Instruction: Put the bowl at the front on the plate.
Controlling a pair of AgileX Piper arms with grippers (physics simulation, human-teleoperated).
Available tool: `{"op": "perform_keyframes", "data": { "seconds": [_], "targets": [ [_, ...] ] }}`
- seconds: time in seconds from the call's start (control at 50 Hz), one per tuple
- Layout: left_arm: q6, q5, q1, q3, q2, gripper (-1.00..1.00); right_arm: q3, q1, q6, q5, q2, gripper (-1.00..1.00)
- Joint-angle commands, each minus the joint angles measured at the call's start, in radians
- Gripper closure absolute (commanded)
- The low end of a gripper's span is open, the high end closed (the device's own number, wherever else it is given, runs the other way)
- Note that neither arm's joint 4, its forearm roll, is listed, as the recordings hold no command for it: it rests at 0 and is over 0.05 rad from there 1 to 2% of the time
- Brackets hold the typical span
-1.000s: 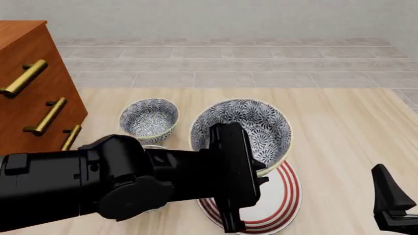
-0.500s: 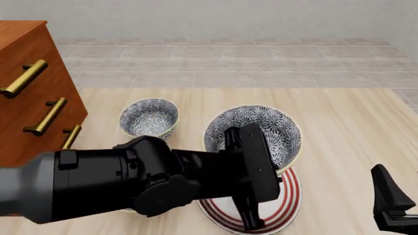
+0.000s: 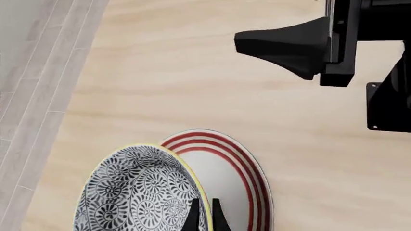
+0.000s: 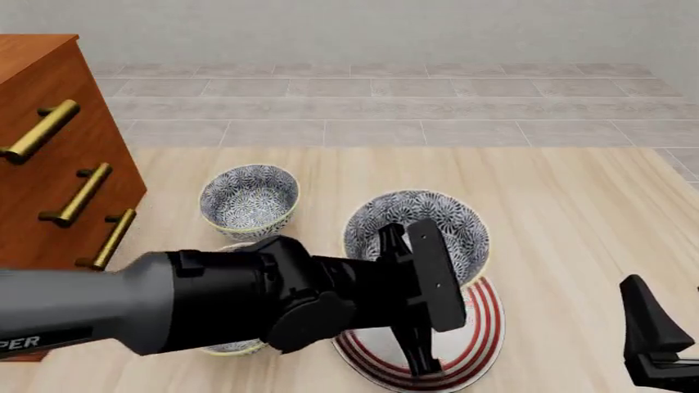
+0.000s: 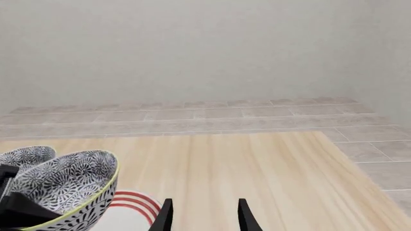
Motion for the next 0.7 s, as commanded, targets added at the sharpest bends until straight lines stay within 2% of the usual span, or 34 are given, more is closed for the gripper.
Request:
{"op": "perform_keyframes", "data": {
  "seconds": [0.02, 0.7],
  "targets": [
    [0.02, -0.034, 0.036, 0.001, 0.045, 1.0, -0.001, 0.0, 0.001, 0.001, 0.0, -1.0],
    [-0.033, -0.045, -0.008, 0.04, 0.099, 1.0, 0.0, -0.005, 0.006, -0.003, 0.0, -1.0]
  ]
}}
